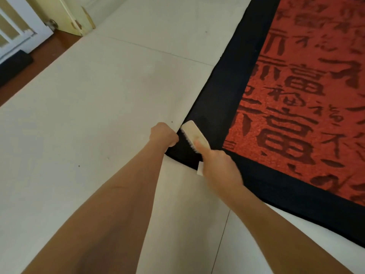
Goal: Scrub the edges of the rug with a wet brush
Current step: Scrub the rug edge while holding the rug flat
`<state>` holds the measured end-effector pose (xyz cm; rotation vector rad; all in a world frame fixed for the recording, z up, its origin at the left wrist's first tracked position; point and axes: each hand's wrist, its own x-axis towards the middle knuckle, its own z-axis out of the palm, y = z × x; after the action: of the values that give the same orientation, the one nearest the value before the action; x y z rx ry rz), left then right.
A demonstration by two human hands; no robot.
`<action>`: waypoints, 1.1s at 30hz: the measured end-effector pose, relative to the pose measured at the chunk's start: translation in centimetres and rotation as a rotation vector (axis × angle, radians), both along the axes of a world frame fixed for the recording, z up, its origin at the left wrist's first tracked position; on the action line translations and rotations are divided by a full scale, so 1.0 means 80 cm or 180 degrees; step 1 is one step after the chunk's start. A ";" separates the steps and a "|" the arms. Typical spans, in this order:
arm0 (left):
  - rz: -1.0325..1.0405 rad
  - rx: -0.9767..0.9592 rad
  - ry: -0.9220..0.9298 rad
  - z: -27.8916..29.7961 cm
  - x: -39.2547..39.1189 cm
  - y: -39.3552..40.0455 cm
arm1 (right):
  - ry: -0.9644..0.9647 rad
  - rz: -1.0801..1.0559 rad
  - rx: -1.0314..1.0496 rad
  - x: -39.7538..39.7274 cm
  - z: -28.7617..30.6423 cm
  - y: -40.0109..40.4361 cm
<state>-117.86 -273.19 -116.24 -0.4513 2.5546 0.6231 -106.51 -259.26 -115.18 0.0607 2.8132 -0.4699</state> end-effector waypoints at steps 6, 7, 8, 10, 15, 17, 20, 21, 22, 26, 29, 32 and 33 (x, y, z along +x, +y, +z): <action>-0.0131 -0.0098 -0.0037 -0.008 0.003 -0.003 | -0.0171 0.0180 0.0316 0.031 0.006 0.045; -0.0176 -0.0170 0.0049 -0.010 0.006 -0.002 | -0.0178 0.0189 0.0166 0.015 0.007 0.026; -0.0242 -0.0250 0.0155 -0.010 0.007 -0.001 | -0.0168 0.0224 0.0067 -0.004 0.008 0.004; -0.0313 -0.0365 0.0286 -0.005 0.008 0.002 | -0.0133 0.0376 -0.0087 -0.036 0.008 -0.032; -0.0108 -0.0240 0.0225 -0.003 0.007 0.002 | -0.0082 0.0667 0.0456 -0.025 0.001 0.023; 0.0008 -0.0204 0.0151 -0.006 0.006 0.002 | -0.0137 0.0619 0.0736 0.011 0.000 0.080; 0.0118 -0.0036 0.0153 -0.008 0.009 -0.003 | -0.0169 0.0455 0.0845 0.054 0.009 0.123; 0.0111 -0.0028 0.0158 -0.007 0.011 -0.004 | -0.0178 0.0391 0.0692 0.053 0.011 0.116; 0.0105 -0.0040 0.0193 -0.007 0.014 -0.003 | -0.0203 0.0337 0.0480 0.045 0.012 0.099; 0.0096 0.0073 0.0329 -0.001 0.022 0.001 | -0.0017 0.0594 0.0036 -0.031 0.017 -0.010; 0.0069 0.0154 0.0342 -0.003 0.024 -0.002 | -0.0024 0.0728 -0.0136 -0.063 0.021 -0.040; 0.0106 0.0287 0.0410 -0.006 0.024 -0.003 | -0.0057 0.0819 0.0260 -0.033 0.009 0.016; 0.0141 0.0332 0.0389 -0.008 0.023 -0.004 | -0.0100 0.0792 0.0364 -0.011 0.006 0.044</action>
<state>-116.04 -273.48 -116.89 -0.4475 2.6172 0.8192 -107.35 -255.77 -114.70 -0.2530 2.7635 -0.2483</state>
